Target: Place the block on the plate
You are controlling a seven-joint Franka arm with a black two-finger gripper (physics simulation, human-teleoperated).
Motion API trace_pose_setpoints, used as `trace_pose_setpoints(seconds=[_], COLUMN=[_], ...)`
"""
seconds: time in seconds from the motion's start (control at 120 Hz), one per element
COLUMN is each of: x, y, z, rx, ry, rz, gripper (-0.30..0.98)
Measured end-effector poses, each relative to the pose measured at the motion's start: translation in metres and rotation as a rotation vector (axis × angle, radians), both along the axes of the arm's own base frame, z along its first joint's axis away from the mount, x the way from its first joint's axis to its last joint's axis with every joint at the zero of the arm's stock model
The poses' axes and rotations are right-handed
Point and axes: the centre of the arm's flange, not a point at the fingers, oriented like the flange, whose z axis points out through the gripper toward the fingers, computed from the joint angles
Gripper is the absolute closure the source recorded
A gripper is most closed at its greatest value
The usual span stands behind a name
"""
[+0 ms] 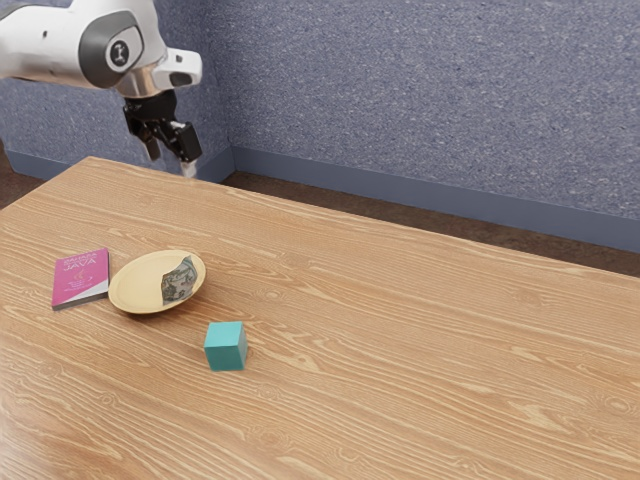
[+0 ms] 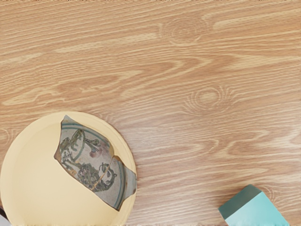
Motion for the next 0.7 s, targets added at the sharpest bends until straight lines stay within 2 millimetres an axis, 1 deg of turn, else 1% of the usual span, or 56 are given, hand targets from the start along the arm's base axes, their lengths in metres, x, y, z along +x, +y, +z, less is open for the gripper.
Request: trace_pose_setpoints(seconds=[0.083, 0.183, 0.275, 0.325, 0.375, 0.392, 0.425, 0.458, 0.525, 0.617, 0.7], x=[-0.002, 0.0, -0.002, -0.003, -0.003, -0.005, -0.013, -0.02, -0.027, -0.04, -0.046], y=[0.0, -0.005, 0.004, 0.0, -0.015, -0.021, -0.029, -0.035, -0.039, -0.045, -0.048], z=[0.004, -0.002, -0.009, -0.022, -0.034, -0.041, -0.057, -0.068, -0.084, -0.119, -0.14], rx=[0.0, -0.005, -0.028, -0.046, -0.059, -0.064, -0.076, -0.085, -0.096, -0.111, -0.12], ry=[-0.002, 0.01, 0.02, 0.042, 0.063, 0.075, 0.1, 0.114, 0.127, 0.157, 0.167], rz=[0.0, -0.005, 0.032, 0.055, 0.063, 0.066, 0.076, 0.09, 0.128, 0.189, 0.245], gripper=[0.0, 0.0, 0.0, 0.0, 0.0, 0.0, 0.0, 0.0, 0.0, 0.0, 0.0])
